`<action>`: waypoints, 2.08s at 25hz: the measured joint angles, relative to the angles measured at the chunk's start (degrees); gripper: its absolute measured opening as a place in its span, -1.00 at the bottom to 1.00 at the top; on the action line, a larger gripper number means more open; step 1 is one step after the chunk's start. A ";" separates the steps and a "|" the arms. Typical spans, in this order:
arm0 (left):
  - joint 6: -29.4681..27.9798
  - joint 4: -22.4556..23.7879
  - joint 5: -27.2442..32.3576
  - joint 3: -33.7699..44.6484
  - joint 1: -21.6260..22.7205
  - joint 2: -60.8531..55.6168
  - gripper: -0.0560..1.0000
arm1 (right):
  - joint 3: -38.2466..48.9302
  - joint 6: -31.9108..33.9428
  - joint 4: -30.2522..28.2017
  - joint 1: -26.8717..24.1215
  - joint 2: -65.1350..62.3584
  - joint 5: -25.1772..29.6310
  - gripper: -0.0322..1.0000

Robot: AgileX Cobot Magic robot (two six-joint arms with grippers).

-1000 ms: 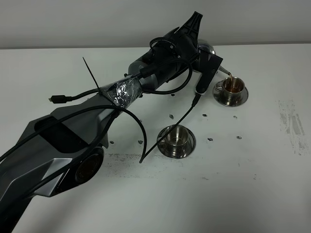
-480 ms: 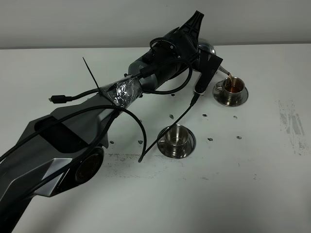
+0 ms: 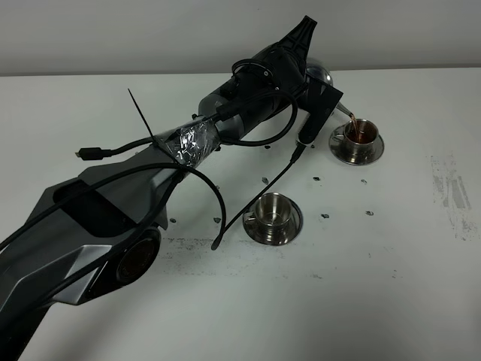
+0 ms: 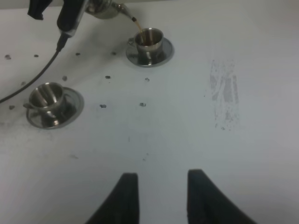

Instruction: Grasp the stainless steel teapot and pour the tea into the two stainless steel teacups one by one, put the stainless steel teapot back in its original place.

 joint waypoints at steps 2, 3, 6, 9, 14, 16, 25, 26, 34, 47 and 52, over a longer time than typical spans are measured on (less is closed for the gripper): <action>0.01 0.00 -0.43 0.00 0.00 0.00 -0.54 | 0.00 0.00 0.00 0.00 0.00 0.00 -0.46; 0.01 0.00 -0.65 0.00 0.00 0.00 -0.54 | 0.00 0.00 0.00 0.00 0.00 0.00 -0.46; 0.01 0.00 -1.03 0.00 0.00 0.00 -0.54 | 0.00 0.00 0.00 0.00 0.00 0.00 -0.46; 0.07 0.00 -1.03 0.00 0.00 0.00 -0.54 | 0.00 0.00 0.00 0.00 0.00 0.00 -0.46; 0.07 0.02 -1.09 0.00 0.00 0.00 -0.54 | 0.00 0.00 0.00 0.00 0.00 0.00 -0.46; 0.34 0.02 -1.14 0.00 0.00 0.00 -0.54 | 0.00 0.00 0.00 0.00 0.00 0.00 -0.46; 2.15 0.02 -1.27 0.00 0.00 0.00 -0.54 | 0.00 0.00 0.00 0.00 0.00 0.00 -0.46; 2.21 0.02 -1.33 0.00 0.00 0.00 -0.54 | 0.00 0.00 0.00 0.00 0.00 0.00 -0.46; 2.32 0.66 -1.83 0.00 0.00 0.00 -0.54 | 0.00 0.00 0.00 0.00 0.00 0.00 -0.46; 2.32 1.13 -2.92 0.00 0.00 0.00 -0.54 | 0.00 0.00 0.00 0.00 0.00 0.00 -0.46; 2.32 1.38 -3.08 0.00 0.00 0.00 -0.54 | 0.00 0.00 0.00 0.00 0.00 0.00 -0.46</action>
